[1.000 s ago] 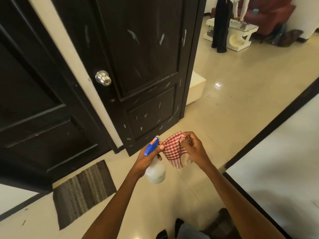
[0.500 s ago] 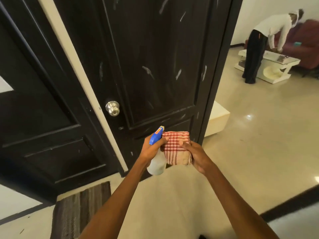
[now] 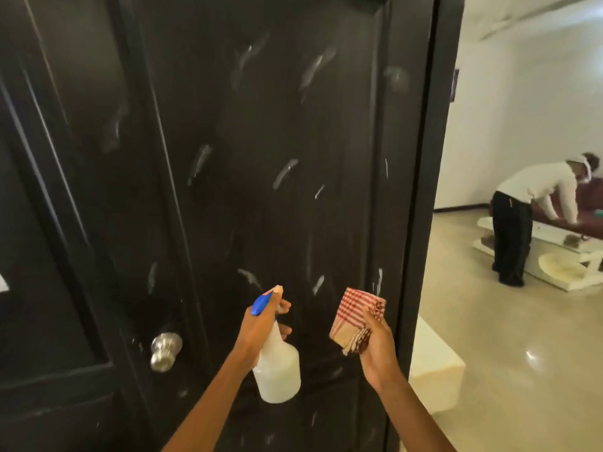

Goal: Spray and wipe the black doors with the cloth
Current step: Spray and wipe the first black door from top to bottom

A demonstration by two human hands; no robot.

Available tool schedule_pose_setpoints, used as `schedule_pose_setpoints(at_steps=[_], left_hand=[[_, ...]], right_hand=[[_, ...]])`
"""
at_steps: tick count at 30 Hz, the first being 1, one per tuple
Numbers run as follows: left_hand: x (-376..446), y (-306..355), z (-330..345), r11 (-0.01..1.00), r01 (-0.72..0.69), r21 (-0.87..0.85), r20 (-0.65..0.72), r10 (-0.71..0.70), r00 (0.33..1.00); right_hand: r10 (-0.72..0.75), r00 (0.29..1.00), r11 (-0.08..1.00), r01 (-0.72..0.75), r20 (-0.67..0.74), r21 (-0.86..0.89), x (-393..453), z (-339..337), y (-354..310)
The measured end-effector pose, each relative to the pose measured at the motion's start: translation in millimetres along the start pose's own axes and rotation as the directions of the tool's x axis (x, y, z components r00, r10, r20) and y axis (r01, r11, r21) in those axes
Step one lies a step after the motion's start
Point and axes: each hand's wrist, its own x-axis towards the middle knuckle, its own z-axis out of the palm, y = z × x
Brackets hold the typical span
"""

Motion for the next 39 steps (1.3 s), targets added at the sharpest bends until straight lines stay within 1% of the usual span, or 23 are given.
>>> schedule_pose_setpoints(at_steps=[3, 5, 6, 8, 10, 12, 15, 17, 18, 22, 23, 24, 25, 26, 27, 28, 29, 30, 31, 32, 35, 37, 39], left_hand=[[31.3, 58.7, 14.6, 0.993, -0.119, 0.018, 0.002, 0.119, 0.993], [54.9, 109.6, 26.6, 0.971, -0.240, 0.001, 0.001, 0.240, 0.971], [66.6, 136.6, 32.5, 0.950, -0.311, -0.010, -0.007, 0.311, 0.950], [87.8, 192.2, 43.0, 0.900, -0.433, -0.043, -0.021, 0.433, 0.901], [106.2, 245.0, 50.8, 0.853, -0.515, -0.091, -0.020, 0.515, 0.857], [122.9, 295.6, 59.3, 0.812, -0.576, -0.090, -0.015, 0.578, 0.816], [145.9, 361.8, 72.6, 0.752, -0.653, -0.086, -0.028, 0.654, 0.756], [161.0, 391.5, 80.0, 0.716, -0.693, -0.083, -0.038, 0.693, 0.720], [168.6, 404.2, 83.4, 0.708, -0.703, -0.066, -0.039, 0.702, 0.711], [191.5, 438.7, 93.9, 0.723, -0.690, 0.040, -0.033, 0.691, 0.722], [195.8, 444.8, 94.1, 0.727, -0.684, 0.061, -0.042, 0.687, 0.726], [200.4, 451.0, 94.6, 0.726, -0.684, 0.075, -0.050, 0.687, 0.724], [206.3, 457.4, 96.5, 0.720, -0.689, 0.084, -0.051, 0.693, 0.719], [212.3, 462.8, 98.2, 0.714, -0.694, 0.091, -0.054, 0.699, 0.713], [218.0, 468.5, 99.8, 0.708, -0.700, 0.095, -0.060, 0.706, 0.706], [223.6, 474.0, 101.9, 0.703, -0.705, 0.101, -0.063, 0.711, 0.700], [228.5, 477.8, 104.0, 0.699, -0.707, 0.105, -0.065, 0.714, 0.697], [234.5, 481.9, 109.0, 0.696, -0.710, 0.107, -0.070, 0.717, 0.693], [238.4, 485.6, 112.9, 0.697, -0.709, 0.106, -0.078, 0.716, 0.693], [238.3, 488.8, 114.0, 0.704, -0.702, 0.105, -0.083, 0.710, 0.699], [239.5, 496.0, 124.1, 0.717, -0.688, 0.112, -0.116, 0.697, 0.707], [240.2, 502.8, 129.2, 0.698, -0.708, 0.108, -0.163, 0.715, 0.680], [237.8, 509.8, 130.7, 0.687, -0.722, 0.085, -0.171, 0.724, 0.668]], right_hand=[[-0.178, 0.983, 0.983, 0.179, -0.048, 0.032, 41.5, 34.5, -38.7], [-0.311, 0.949, 0.950, 0.312, -0.039, 0.005, 69.9, 67.5, -77.4], [-0.391, 0.920, 0.920, 0.391, -0.024, -0.006, 85.1, 86.2, -98.8], [-0.555, 0.831, 0.832, 0.555, 0.018, -0.006, 109.7, 126.0, -144.8], [-0.692, 0.721, 0.721, 0.692, 0.039, -0.008, 126.9, 159.8, -189.4], [-0.793, 0.605, 0.604, 0.796, 0.068, -0.039, 145.0, 188.1, -232.9], [-0.908, 0.406, 0.397, 0.912, 0.098, -0.102, 172.8, 219.2, -292.5], [-0.957, 0.276, 0.257, 0.951, 0.094, -0.174, 197.1, 227.8, -324.1], [-0.968, 0.235, 0.213, 0.954, 0.085, -0.210, 211.8, 231.8, -341.2], [-0.984, 0.177, 0.169, 0.938, 0.001, -0.304, 249.5, 241.4, -403.7], [-0.987, 0.164, 0.153, 0.922, -0.001, -0.354, 257.4, 245.2, -419.5], [-0.993, 0.113, 0.092, 0.900, 0.024, -0.425, 266.7, 249.2, -435.4], [-0.995, 0.044, -0.005, 0.868, 0.088, -0.497, 279.0, 252.0, -450.8], [-0.982, -0.022, -0.127, 0.808, 0.186, -0.575, 292.3, 254.4, -465.2], [-0.951, -0.066, -0.253, 0.727, 0.303, -0.638, 306.2, 258.8, -481.0], [-0.913, -0.059, -0.344, 0.641, 0.403, -0.686, 315.9, 264.3, -496.2], [-0.883, -0.015, -0.393, 0.571, 0.470, -0.720, 321.0, 268.8, -506.3], [-0.864, 0.049, -0.404, 0.527, 0.501, -0.748, 326.6, 272.8, -513.7], [-0.856, 0.096, -0.400, 0.498, 0.508, -0.769, 331.1, 276.4, -517.7], [-0.861, 0.109, -0.389, 0.491, 0.497, -0.780, 329.7, 279.6, -517.4], [-0.879, 0.095, -0.356, 0.520, 0.467, -0.776, 331.3, 279.6, -515.5], [-0.891, 0.041, -0.365, 0.529, 0.453, -0.766, 338.7, 280.8, -513.9], [-0.900, -0.025, -0.378, 0.542, 0.436, -0.751, 345.7, 283.7, -511.9]])
